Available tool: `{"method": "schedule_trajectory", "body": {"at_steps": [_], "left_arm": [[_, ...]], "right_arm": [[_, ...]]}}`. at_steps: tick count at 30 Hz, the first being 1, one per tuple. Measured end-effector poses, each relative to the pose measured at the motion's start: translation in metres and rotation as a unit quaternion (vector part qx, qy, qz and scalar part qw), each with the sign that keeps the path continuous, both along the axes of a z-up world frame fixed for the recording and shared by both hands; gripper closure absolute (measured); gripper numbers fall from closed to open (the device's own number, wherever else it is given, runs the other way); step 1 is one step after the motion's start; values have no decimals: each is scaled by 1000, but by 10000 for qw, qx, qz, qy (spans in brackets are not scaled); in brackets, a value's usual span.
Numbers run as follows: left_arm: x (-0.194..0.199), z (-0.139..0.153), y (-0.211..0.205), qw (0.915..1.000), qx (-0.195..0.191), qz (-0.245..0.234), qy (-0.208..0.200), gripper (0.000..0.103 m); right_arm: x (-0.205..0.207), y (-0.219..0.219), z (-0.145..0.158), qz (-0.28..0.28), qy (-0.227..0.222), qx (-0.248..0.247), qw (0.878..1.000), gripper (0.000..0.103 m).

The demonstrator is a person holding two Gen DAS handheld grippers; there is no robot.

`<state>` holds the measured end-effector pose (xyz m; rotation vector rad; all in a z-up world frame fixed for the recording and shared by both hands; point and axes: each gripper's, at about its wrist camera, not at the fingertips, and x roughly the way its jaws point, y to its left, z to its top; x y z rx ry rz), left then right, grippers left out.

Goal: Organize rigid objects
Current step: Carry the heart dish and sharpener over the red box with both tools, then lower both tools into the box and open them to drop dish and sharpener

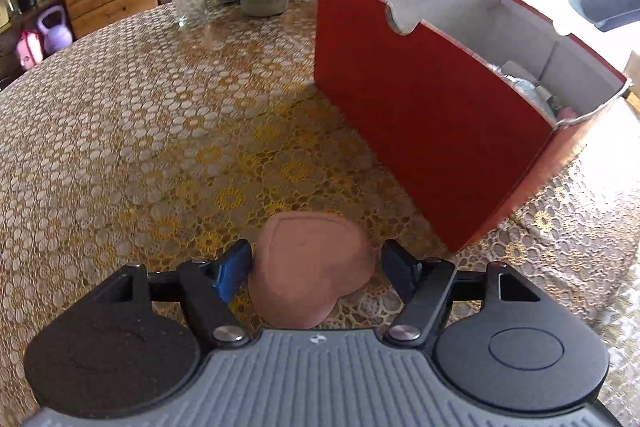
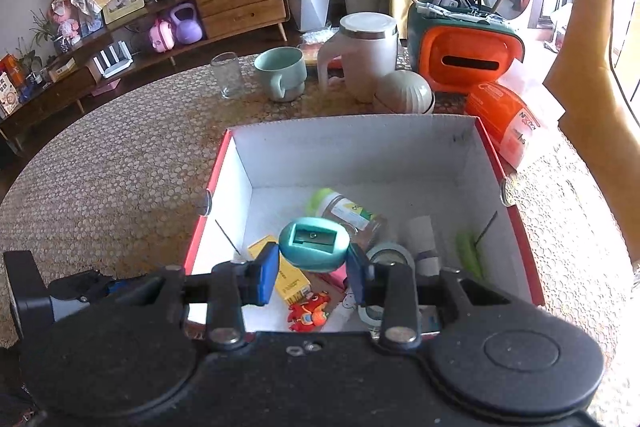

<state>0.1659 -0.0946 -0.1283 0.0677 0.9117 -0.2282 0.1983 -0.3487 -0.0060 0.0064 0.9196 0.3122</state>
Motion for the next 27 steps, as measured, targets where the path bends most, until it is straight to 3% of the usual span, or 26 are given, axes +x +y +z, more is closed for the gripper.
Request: {"method": "schedule_trajectory", "body": {"at_steps": [17, 27], "left_arm": [[1, -2, -9, 9992, 298, 129, -235, 34], [0, 35, 3, 9987, -79, 362, -358, 34]], "right_arm": [[3, -8, -12, -54, 141, -14, 9999, 68], [3, -16, -14, -58, 141, 56, 9999, 68]]}}
